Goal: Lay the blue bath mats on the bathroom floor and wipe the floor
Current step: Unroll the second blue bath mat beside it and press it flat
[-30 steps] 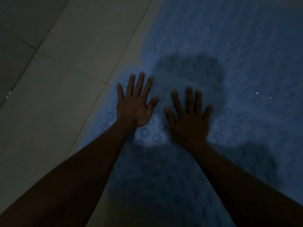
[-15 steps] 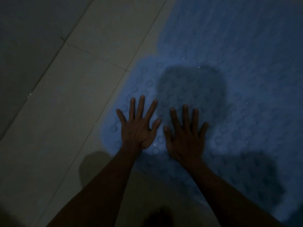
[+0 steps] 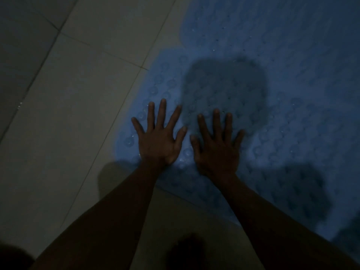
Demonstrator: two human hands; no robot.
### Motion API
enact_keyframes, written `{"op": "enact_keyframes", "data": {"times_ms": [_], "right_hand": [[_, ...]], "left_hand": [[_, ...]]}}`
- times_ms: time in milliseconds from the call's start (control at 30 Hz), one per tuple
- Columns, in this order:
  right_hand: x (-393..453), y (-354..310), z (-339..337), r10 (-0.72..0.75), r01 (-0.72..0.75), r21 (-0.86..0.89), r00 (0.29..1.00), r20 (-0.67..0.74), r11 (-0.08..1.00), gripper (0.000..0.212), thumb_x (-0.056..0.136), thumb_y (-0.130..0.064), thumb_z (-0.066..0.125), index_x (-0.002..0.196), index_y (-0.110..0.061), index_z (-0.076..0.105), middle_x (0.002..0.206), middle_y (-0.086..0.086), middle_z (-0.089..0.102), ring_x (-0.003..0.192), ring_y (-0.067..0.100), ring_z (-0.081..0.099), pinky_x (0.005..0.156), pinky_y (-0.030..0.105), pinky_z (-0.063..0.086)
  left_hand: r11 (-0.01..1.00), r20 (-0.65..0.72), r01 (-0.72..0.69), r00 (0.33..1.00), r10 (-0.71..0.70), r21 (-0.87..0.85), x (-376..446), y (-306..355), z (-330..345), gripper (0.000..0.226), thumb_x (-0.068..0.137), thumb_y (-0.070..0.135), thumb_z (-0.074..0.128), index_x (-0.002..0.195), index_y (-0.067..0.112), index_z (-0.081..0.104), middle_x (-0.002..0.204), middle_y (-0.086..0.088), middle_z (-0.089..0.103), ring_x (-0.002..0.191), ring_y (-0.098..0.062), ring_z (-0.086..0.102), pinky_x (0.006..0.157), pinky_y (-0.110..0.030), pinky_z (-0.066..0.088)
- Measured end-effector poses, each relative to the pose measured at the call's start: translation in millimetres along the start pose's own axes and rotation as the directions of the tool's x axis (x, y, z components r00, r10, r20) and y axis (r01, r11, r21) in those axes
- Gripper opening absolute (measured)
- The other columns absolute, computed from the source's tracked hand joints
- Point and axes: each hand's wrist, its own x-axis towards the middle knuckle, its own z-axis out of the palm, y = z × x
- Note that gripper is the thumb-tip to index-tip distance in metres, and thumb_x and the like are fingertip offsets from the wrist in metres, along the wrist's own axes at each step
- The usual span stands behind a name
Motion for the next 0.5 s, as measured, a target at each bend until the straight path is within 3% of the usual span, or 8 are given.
{"op": "enact_keyframes", "data": {"times_ms": [233,367,500], "right_hand": [[-2,10,6,-0.038,0.04,0.043,0.998,-0.054,0.998,0.06,0.102,-0.055,0.027,0.157,-0.031,0.023,0.166,0.004,0.012,0.153,0.031,0.005,0.117,0.065,0.005],[-30,44,0,-0.026,0.03,0.044,0.996,-0.084,0.999,0.058,0.101,-0.051,0.032,0.156,-0.033,0.025,0.165,0.003,0.017,0.153,0.028,0.009,0.117,0.064,0.004],[-80,105,-10,0.118,-0.115,0.035,0.99,-0.082,0.993,0.058,0.1,-0.053,0.031,0.156,-0.037,0.025,0.165,0.0,0.017,0.153,0.027,0.008,0.117,0.064,0.006]], "left_hand": [[0.997,0.031,0.036,0.999,-0.034,-0.063,-2,9,4,0.062,0.101,0.065,0.013,0.155,0.045,-0.01,0.164,0.007,-0.02,0.15,-0.023,-0.023,0.114,-0.068,-0.008],[0.991,0.051,0.079,0.996,-0.074,-0.112,-17,49,7,0.073,0.098,0.068,0.012,0.158,0.032,-0.011,0.165,-0.001,-0.018,0.151,-0.024,-0.021,0.116,-0.064,-0.009],[0.987,0.037,-0.142,0.989,0.146,-0.076,-58,122,18,0.069,0.099,0.064,0.017,0.159,0.033,0.0,0.167,0.001,-0.009,0.152,-0.029,-0.014,0.114,-0.068,-0.005]]}}
